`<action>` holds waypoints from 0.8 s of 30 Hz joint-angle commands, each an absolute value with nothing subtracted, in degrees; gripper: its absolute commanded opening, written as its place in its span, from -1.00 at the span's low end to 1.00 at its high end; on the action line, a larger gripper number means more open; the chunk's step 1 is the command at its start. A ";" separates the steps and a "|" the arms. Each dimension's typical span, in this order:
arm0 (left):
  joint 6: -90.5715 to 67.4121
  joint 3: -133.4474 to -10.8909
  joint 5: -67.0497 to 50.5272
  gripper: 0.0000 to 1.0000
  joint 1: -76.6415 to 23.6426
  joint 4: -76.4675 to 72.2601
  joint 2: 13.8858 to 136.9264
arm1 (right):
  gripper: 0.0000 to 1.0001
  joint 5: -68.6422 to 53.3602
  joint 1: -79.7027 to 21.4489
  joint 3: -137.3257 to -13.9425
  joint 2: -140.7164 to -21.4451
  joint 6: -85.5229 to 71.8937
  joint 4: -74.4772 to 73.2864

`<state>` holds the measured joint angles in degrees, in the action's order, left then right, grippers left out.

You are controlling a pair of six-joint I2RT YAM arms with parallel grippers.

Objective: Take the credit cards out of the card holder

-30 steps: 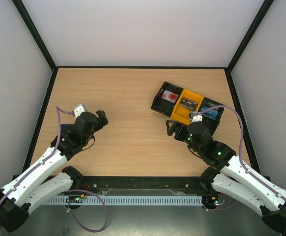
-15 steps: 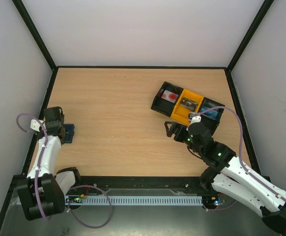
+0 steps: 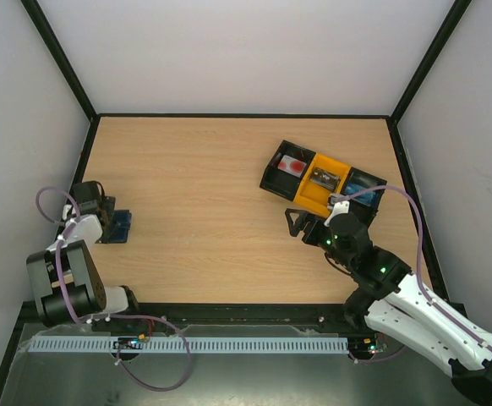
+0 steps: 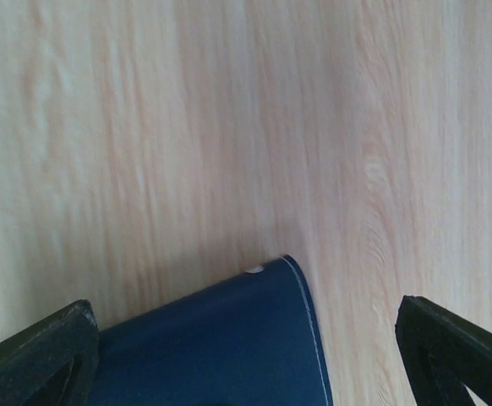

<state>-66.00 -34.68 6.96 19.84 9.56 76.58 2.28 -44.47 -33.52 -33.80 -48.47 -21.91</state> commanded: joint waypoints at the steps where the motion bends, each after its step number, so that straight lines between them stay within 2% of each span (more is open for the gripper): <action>1: -64.32 -35.02 2.43 0.94 18.19 7.84 78.22 | 0.95 2.85 -44.20 -33.40 -33.73 -48.52 -22.67; 16: -60.12 -30.69 -3.69 0.94 9.42 4.48 81.51 | 0.95 3.29 -44.19 -32.24 -34.54 -49.64 -22.92; 24: -59.24 -30.49 -0.66 0.65 7.03 4.54 81.93 | 0.95 3.01 -44.21 -31.80 -35.07 -49.68 -23.30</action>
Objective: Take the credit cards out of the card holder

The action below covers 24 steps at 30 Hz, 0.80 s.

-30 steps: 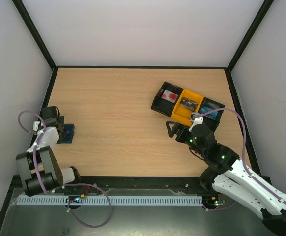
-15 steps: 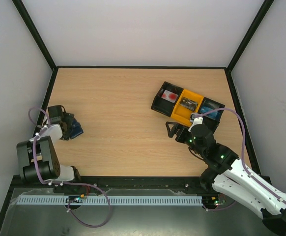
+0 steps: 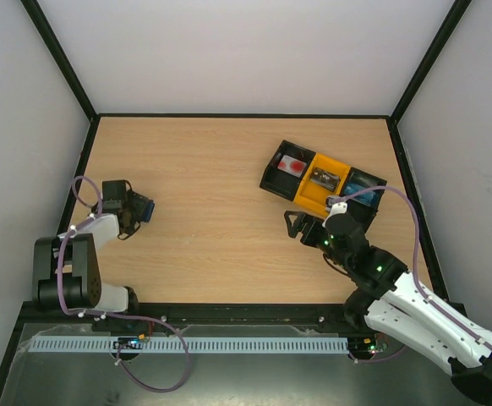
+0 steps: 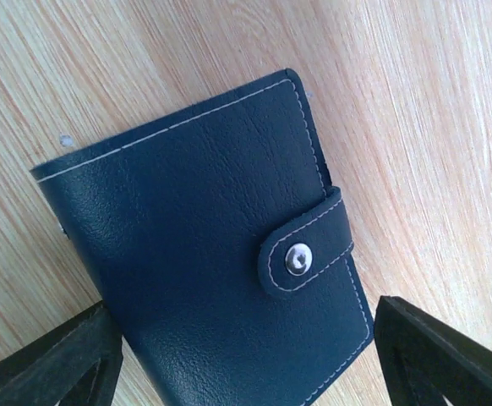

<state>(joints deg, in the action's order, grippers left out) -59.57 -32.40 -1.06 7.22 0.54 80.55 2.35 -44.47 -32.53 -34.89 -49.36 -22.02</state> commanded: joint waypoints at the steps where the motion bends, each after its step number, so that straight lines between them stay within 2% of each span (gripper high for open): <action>1: -59.59 -30.42 -0.07 0.60 7.03 4.76 81.23 | 0.95 3.03 -44.21 -31.73 -34.95 -49.62 -23.54; 6: -63.22 -31.28 6.48 0.46 7.11 7.35 75.77 | 0.95 3.47 -44.21 -31.80 -34.38 -49.51 -24.36; 12: -65.34 -33.14 13.18 0.16 8.51 9.12 72.97 | 0.95 2.99 -44.21 -31.95 -34.36 -48.85 -24.71; 15: -64.72 -33.53 11.58 0.09 10.00 7.96 74.22 | 0.95 3.38 -44.17 -32.00 -34.15 -48.71 -25.36; 18: -64.75 -33.29 6.46 0.12 12.64 5.75 76.65 | 0.95 3.53 -44.21 -31.91 -33.93 -48.69 -25.78; 24: -63.30 -35.85 -3.14 -0.09 15.83 1.28 81.27 | 0.95 3.24 -44.18 -31.72 -33.84 -48.52 -26.31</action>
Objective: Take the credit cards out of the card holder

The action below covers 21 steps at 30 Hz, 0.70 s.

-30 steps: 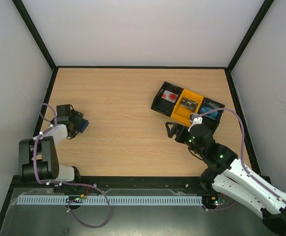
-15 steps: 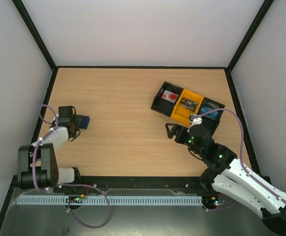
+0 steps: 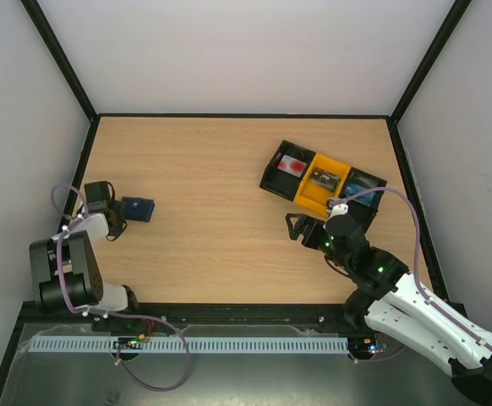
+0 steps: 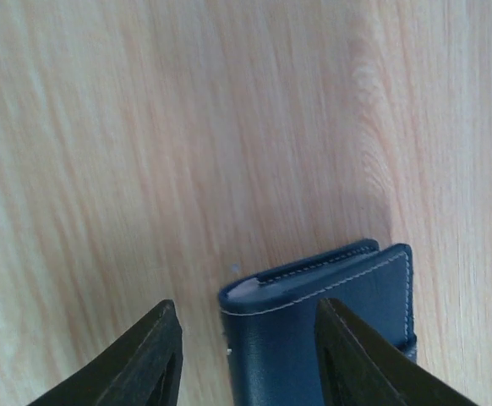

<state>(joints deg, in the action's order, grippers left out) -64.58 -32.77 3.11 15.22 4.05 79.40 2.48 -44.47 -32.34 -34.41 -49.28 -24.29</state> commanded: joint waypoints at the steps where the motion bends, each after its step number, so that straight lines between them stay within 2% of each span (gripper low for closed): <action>1: -63.21 -36.34 -3.31 -0.09 15.85 1.24 81.18 | 0.95 3.29 -44.19 -31.67 -33.84 -48.45 -26.44; 11: -61.05 -39.50 0.51 0.11 14.74 1.05 87.12 | 0.95 4.76 -44.24 -32.43 -33.56 -48.68 -27.47; 21: -56.31 -39.47 0.66 0.13 9.78 0.15 89.70 | 0.95 7.10 -44.19 -31.66 -32.10 -48.47 -29.18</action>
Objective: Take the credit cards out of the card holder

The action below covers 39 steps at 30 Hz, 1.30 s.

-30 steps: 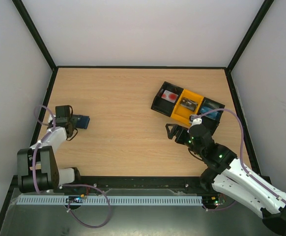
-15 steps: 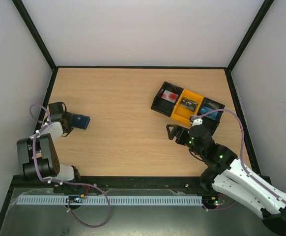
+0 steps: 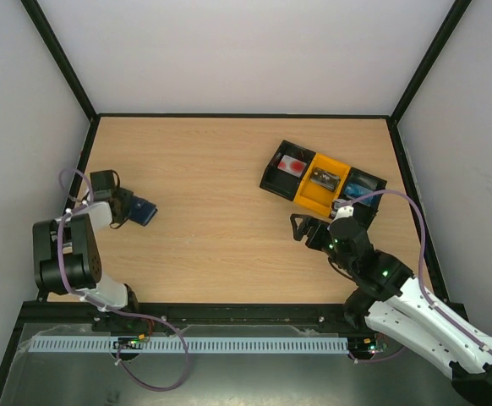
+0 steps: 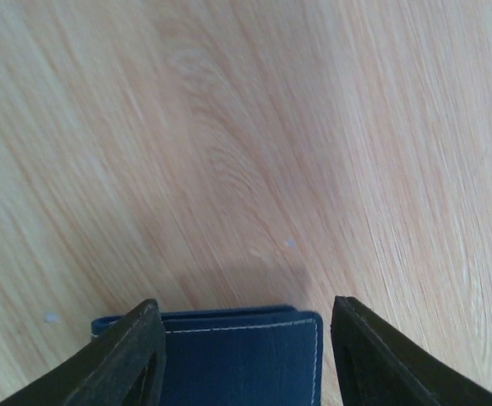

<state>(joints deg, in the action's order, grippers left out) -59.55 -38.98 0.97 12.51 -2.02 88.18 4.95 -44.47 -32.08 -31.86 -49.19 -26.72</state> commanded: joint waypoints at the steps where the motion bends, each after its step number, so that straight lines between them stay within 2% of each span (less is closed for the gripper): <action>1: -55.85 -39.58 0.84 0.14 9.02 0.51 89.94 | 0.95 7.07 -44.21 -31.72 -32.16 -48.51 -29.26; 9: -52.50 -39.56 -4.04 0.14 2.74 1.63 91.93 | 0.95 7.14 -44.20 -31.97 -31.24 -48.86 -29.19; 15: -51.02 -33.07 -8.39 0.25 0.27 0.59 85.41 | 0.95 5.43 -44.23 -31.73 -28.96 -48.61 -28.33; 22: -49.29 -32.71 4.17 0.36 0.62 8.28 73.19 | 0.95 4.22 -44.16 -31.99 -27.63 -49.26 -28.21; 25: -47.77 -32.21 6.01 0.42 1.34 9.33 70.78 | 0.95 3.81 -44.21 -31.39 -27.54 -50.48 -27.74; 31: -45.09 -30.56 5.29 0.70 1.51 10.11 72.43 | 0.95 2.66 -44.21 -29.62 -26.83 -51.81 -26.32; 39: -44.76 -28.95 2.11 0.72 -0.96 9.38 76.68 | 0.95 3.24 -44.21 -30.66 -29.23 -50.89 -26.11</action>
